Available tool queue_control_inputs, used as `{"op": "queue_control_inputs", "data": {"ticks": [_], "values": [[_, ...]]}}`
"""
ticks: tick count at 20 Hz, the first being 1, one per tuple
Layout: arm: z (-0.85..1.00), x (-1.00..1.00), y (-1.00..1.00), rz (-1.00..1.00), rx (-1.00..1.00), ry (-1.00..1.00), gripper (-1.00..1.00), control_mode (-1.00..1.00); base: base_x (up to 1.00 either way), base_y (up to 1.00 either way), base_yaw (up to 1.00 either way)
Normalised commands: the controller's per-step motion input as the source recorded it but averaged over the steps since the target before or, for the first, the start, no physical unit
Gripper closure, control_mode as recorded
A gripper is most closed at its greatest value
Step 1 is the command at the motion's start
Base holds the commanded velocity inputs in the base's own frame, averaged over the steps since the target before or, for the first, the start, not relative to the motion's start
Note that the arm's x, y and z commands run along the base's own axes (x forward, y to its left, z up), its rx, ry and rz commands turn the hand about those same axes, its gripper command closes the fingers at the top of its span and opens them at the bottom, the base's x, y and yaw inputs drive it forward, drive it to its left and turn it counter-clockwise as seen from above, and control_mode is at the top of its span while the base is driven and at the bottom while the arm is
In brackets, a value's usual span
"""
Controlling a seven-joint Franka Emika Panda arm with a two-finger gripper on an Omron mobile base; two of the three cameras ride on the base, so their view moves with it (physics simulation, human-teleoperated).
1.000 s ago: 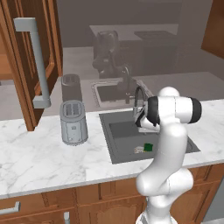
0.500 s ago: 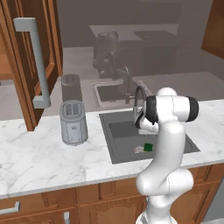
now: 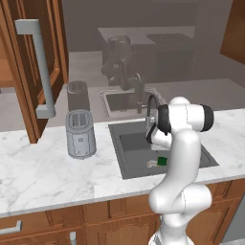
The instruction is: Pick up the sponge and bar soap from the sink, and place them back in the cabinet, and close the cabinet doors.
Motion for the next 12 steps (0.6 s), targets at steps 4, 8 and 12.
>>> {"op": "queue_control_inputs", "data": {"ticks": [4, 8, 12], "values": [[-0.16, 0.0, 0.0, 0.0, 0.0, 0.0, -1.0, -1.0, 0.0, 0.0, 0.0], [-0.02, 0.0, 0.0, 0.0, 0.0, 0.04, -1.0, -1.0, 0.0, 0.0, 0.0], [-0.07, 0.0, 0.0, 0.0, 0.0, 0.02, -1.0, -1.0, 0.0, 0.0, 0.0]]}}
